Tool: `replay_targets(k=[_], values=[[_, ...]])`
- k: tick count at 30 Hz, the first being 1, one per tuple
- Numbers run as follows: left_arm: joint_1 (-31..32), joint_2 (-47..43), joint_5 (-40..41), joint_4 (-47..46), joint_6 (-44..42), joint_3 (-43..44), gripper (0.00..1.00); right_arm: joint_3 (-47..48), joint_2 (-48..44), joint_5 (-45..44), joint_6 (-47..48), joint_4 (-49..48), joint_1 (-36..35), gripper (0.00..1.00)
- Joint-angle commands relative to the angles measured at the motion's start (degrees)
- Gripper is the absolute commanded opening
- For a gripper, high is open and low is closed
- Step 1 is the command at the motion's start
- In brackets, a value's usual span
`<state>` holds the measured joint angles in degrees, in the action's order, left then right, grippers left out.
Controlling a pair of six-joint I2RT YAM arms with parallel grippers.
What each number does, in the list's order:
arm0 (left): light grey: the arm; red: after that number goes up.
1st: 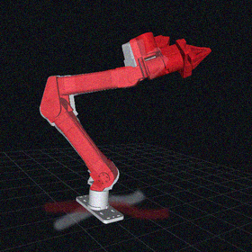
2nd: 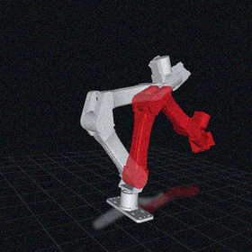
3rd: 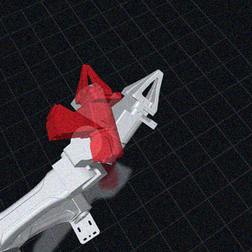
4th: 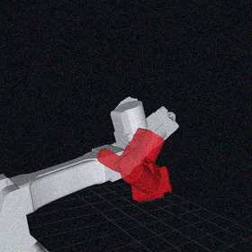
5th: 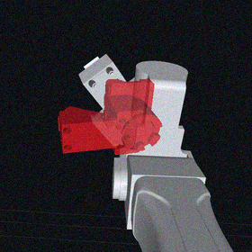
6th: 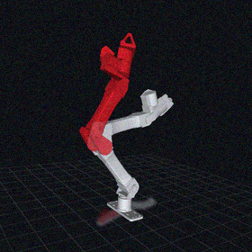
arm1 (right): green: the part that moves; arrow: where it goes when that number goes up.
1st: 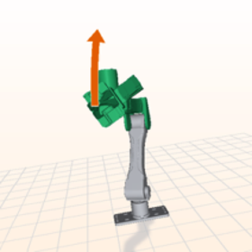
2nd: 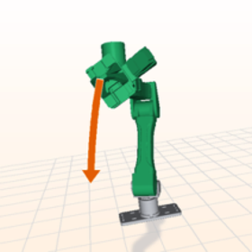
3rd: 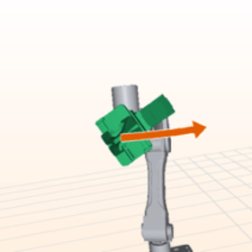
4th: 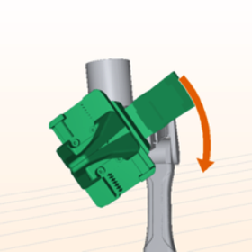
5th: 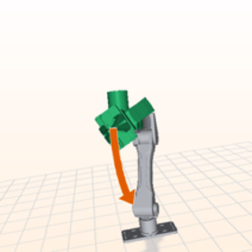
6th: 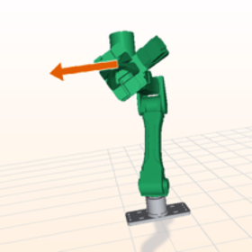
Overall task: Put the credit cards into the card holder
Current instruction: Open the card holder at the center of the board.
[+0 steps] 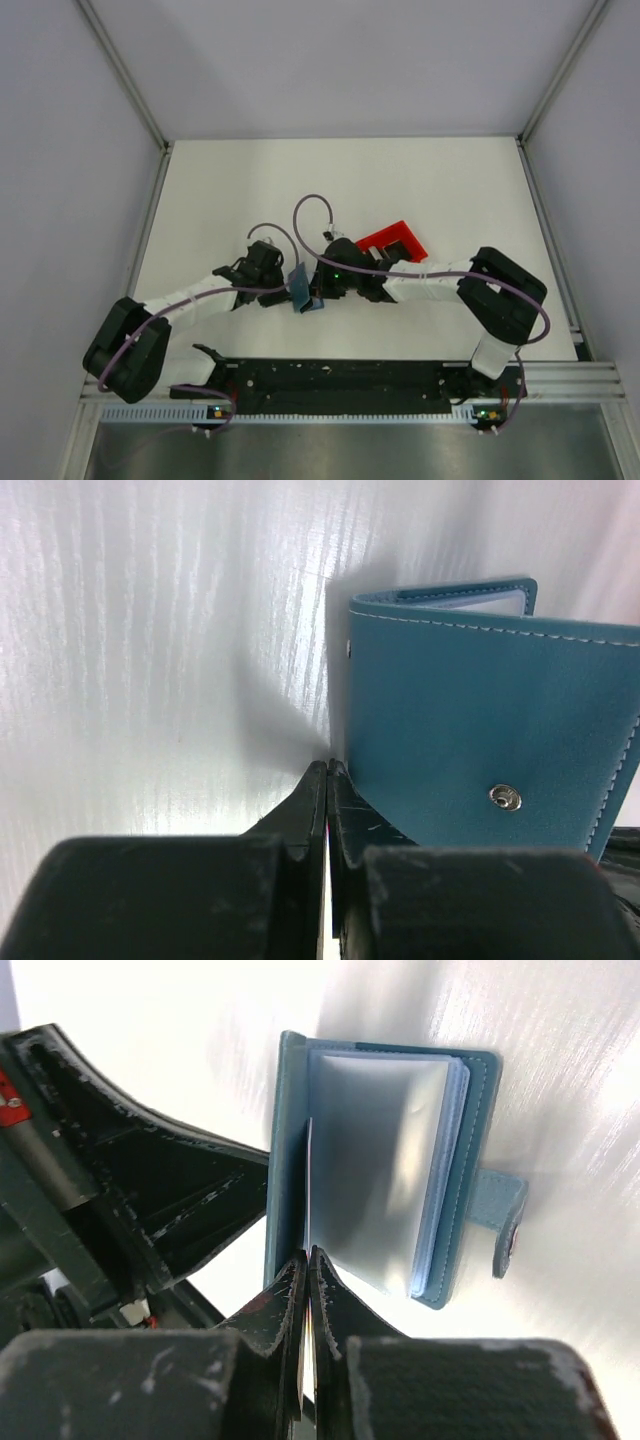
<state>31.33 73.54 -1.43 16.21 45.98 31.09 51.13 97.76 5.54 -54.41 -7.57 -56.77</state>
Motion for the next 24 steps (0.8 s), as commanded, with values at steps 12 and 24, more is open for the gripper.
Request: replay_targets(k=[12, 24], values=[[-0.83, -9.27, 5.12, 9.10, 0.87, 2.48, 0.19, 10.30, 6.04, -14.24, 4.40, 15.84, -4.75, 0.00], [-0.83, -10.79, 5.56, 7.00, 4.47, 9.33, 0.70, 7.14, 4.73, -10.99, 4.67, 8.37, -4.75, 0.00]])
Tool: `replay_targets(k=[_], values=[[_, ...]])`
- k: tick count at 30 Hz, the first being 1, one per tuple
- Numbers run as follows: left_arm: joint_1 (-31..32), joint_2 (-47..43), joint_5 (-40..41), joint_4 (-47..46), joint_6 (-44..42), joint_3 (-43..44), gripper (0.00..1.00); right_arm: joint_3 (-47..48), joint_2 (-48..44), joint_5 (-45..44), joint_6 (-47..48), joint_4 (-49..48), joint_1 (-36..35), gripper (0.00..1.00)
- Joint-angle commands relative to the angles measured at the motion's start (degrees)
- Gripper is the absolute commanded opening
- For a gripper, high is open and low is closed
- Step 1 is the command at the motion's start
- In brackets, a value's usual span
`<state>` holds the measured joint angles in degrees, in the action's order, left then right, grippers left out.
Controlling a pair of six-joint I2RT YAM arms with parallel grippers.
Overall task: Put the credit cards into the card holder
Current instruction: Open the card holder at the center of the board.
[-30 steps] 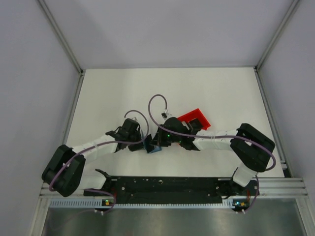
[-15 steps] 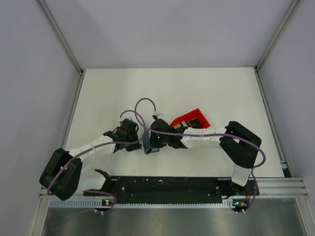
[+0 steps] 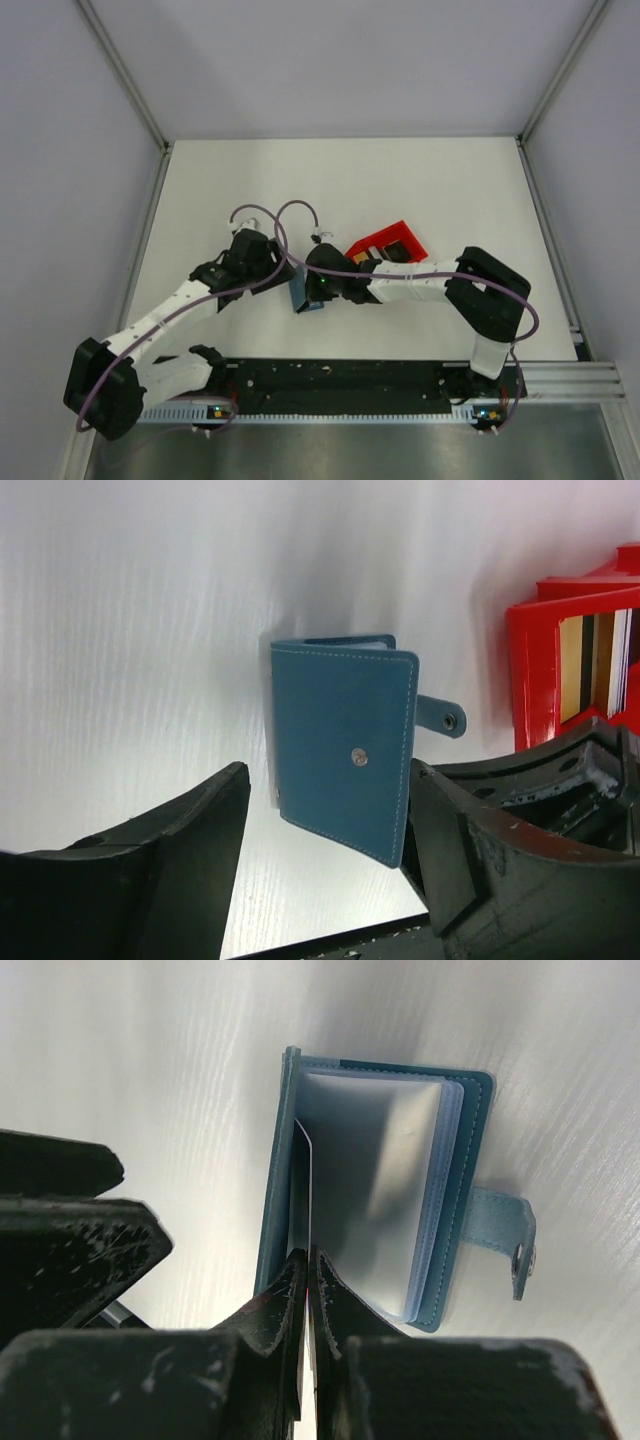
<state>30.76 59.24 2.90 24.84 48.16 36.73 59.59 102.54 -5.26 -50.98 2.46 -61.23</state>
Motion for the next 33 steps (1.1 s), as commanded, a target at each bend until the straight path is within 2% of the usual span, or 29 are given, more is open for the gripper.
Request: replay_targets(k=[1, 7, 13, 20, 23, 27, 33], values=[[-0.27, 4.73, 0.97, -2.07, 2.72, 4.48, 0.70, -1.32, -0.06, -0.11, 1.41, -2.02, -0.29, 0.00], [-0.35, 10.79, -1.14, -2.08, 3.08, 8.53, 0.75, -1.59, -0.50, -0.11, 1.76, -2.02, -0.29, 0.00], [-0.27, 15.81, -2.63, -2.95, 3.43, 9.41, 0.76, -1.59, -0.68, -0.02, 1.94, -3.69, -0.29, 0.00], [-0.27, 20.38, -5.01, -2.16, 2.99, 9.68, 0.70, -1.58, -0.85, -0.45, 2.20, -3.43, -0.38, 0.00], [-0.27, 20.74, -4.48, -1.38, 2.73, 9.68, 0.58, -1.67, -0.68, -0.81, 2.20, -3.25, -0.29, 0.00], [-0.27, 18.81, -3.43, -0.50, 2.38, 9.33, 0.32, -1.67, -0.94, -1.60, 2.03, -2.63, -0.29, 0.00], [-0.27, 15.47, -4.65, -0.49, -0.17, 8.45, 0.09, -2.20, -1.20, -2.39, 1.59, -2.63, -0.29, 0.00]])
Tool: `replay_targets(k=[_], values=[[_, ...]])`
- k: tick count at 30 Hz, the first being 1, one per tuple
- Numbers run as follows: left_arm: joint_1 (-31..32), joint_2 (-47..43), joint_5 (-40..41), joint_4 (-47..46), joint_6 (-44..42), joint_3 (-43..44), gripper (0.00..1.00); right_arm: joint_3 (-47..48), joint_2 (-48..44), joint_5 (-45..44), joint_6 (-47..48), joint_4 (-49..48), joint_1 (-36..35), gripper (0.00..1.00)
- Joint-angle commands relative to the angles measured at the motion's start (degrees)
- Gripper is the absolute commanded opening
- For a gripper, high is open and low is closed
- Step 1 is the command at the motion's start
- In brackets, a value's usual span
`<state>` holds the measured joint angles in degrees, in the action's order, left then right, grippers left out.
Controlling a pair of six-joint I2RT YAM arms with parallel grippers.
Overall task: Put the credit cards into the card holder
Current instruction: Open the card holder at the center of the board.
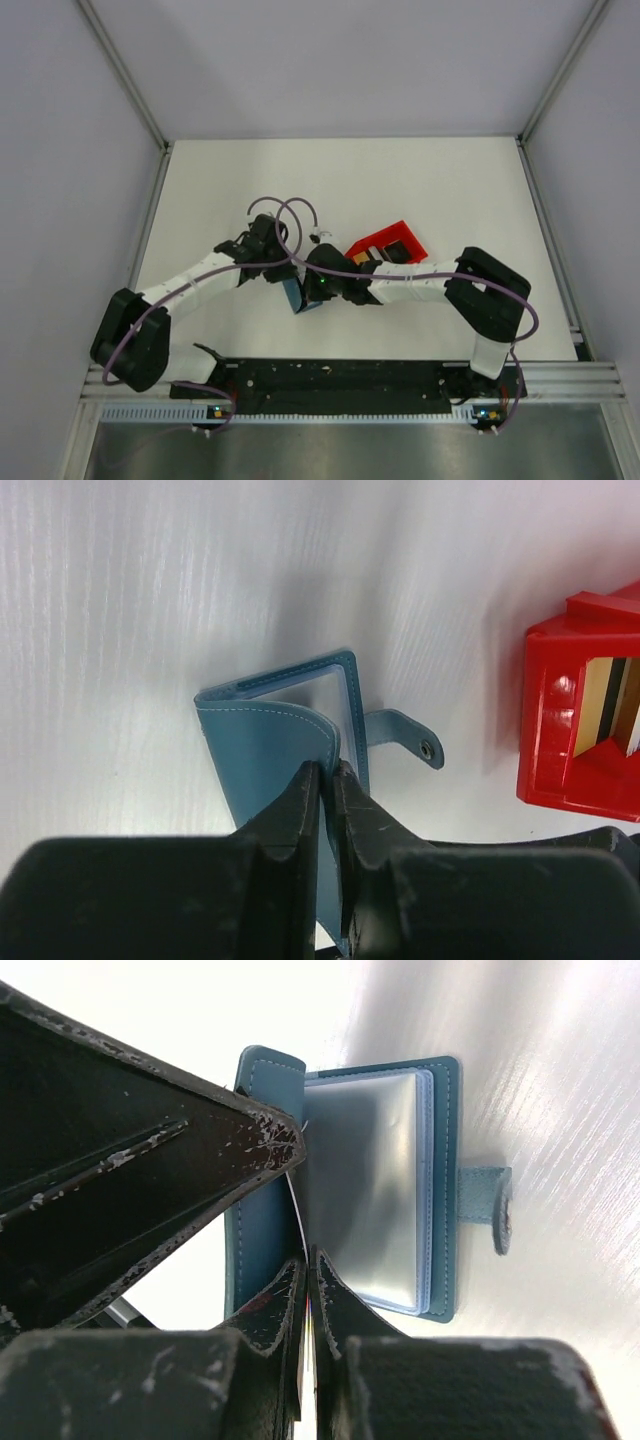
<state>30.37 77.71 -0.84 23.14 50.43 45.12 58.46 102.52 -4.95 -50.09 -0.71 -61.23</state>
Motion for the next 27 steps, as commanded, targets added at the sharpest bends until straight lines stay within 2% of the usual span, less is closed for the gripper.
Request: replay_targets(k=[1, 3, 9, 16, 22, 27], values=[[0.13, -3.53, -1.18, 1.38, -2.71, -0.21, 0.05, -1.24, -1.18, -2.87, 0.60, 0.53, -0.20, 0.00], [0.04, -4.67, -1.70, 1.56, -3.32, -1.08, 0.00, -1.42, -1.53, -2.96, 0.43, 2.01, -0.12, 0.00], [0.13, -9.94, -6.27, -1.95, -5.43, -5.13, 0.00, -3.70, -5.65, -6.29, 0.16, 3.87, 0.67, 0.00], [0.13, -13.64, -16.11, -12.49, -5.70, -11.72, 0.00, -10.28, -15.93, -7.09, 2.27, 4.05, 3.57, 0.00], [0.13, -11.97, -14.81, -12.94, -6.22, -14.27, 0.00, -14.24, -19.46, -5.77, 3.33, 4.84, 5.25, 0.00], [0.13, -13.63, -12.61, -11.36, -6.05, -15.06, 0.00, -15.21, -19.29, -2.96, 0.26, 3.96, 5.33, 0.00]])
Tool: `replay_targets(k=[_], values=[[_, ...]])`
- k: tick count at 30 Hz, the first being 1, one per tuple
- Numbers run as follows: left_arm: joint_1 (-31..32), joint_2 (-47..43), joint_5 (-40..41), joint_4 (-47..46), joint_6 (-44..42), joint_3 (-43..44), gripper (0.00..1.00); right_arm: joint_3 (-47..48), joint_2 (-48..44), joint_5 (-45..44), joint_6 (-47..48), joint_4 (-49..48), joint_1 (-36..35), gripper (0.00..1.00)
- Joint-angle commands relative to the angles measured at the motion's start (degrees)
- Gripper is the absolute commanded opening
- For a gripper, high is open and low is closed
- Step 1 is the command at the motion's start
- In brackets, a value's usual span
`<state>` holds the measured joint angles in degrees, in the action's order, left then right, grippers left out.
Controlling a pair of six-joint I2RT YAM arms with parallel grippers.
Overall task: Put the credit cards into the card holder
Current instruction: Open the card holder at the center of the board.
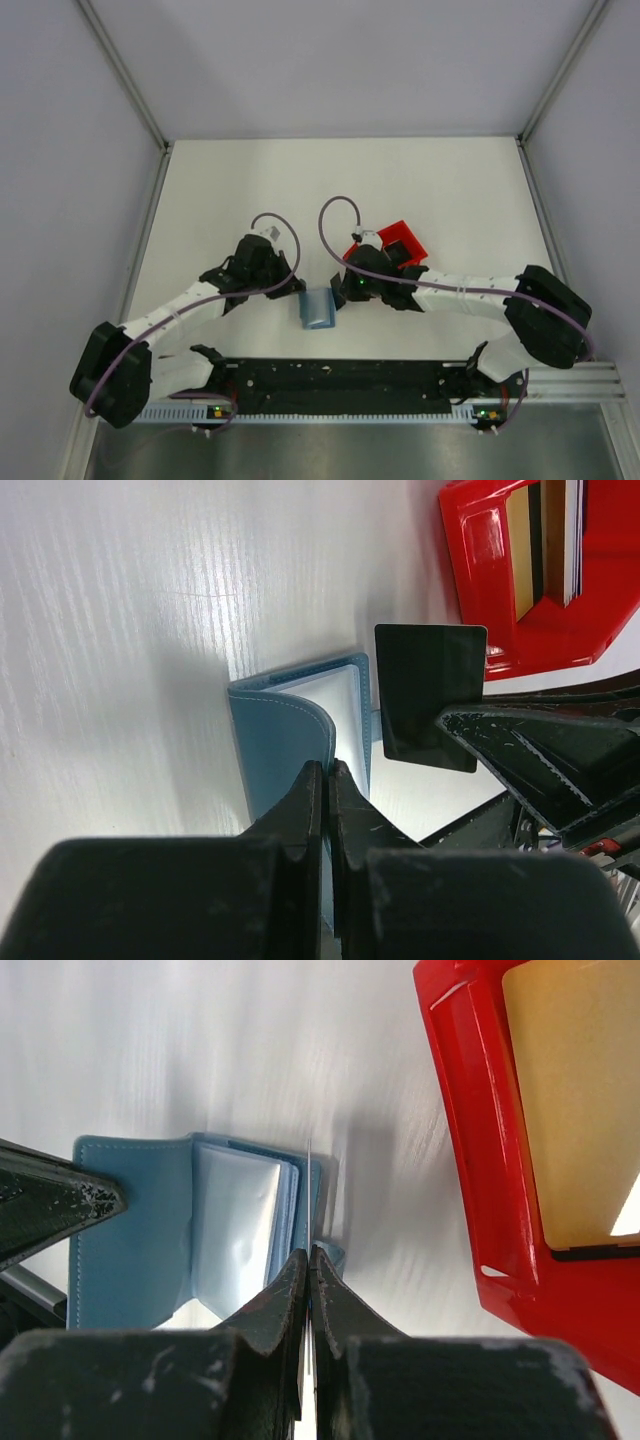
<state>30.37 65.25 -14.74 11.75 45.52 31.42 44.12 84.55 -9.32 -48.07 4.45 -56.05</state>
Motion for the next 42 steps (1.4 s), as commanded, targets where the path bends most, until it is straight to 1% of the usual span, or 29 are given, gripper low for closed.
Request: replay_targets(k=[1, 8, 11, 14, 20, 26, 29, 35, 40, 42], values=[[0.13, -1.70, 2.08, 0.73, -1.05, -1.45, 0.00, -1.31, -1.41, 1.41, -2.80, -1.46, 0.15, 0.00], [0.13, -3.20, 4.46, 2.49, -0.17, -2.33, 0.00, -4.65, -0.09, 5.36, -7.12, -8.22, 0.15, 0.00], [0.13, -3.64, 6.21, 4.24, 0.01, -2.77, 0.00, -5.79, -0.26, 5.19, -8.44, -9.89, 0.15, 0.00], [0.13, -3.91, 7.97, 6.09, 0.71, -3.29, 0.00, -6.15, -0.88, 4.75, -8.88, -9.55, 0.15, 0.00], [0.13, -3.56, 13.24, 12.85, 2.20, -2.77, 0.00, -5.89, -0.27, 5.28, -7.74, -10.07, 0.07, 0.00], [0.13, -4.08, 21.14, 21.02, 0.98, -0.84, 0.00, -4.40, -0.35, 4.75, -5.81, -8.85, -0.46, 0.00], [0.13, -3.29, 23.79, 25.16, 1.33, 0.57, 0.00, -3.52, -0.44, 4.58, -4.93, -8.49, -0.90, 0.00], [0.13, -3.03, 23.00, 22.62, 0.27, -0.13, 0.00, -1.84, -2.28, 4.05, -3.52, -7.88, -1.60, 0.00], [0.22, -1.36, 20.37, 17.44, 0.19, -1.18, 0.00, -0.97, -5.71, 0.89, -2.29, -6.12, -1.69, 0.00], [0.22, -0.48, 20.45, 17.17, 0.27, -0.57, 0.00, -0.44, -7.20, -0.16, -2.02, -4.72, -1.69, 0.00]])
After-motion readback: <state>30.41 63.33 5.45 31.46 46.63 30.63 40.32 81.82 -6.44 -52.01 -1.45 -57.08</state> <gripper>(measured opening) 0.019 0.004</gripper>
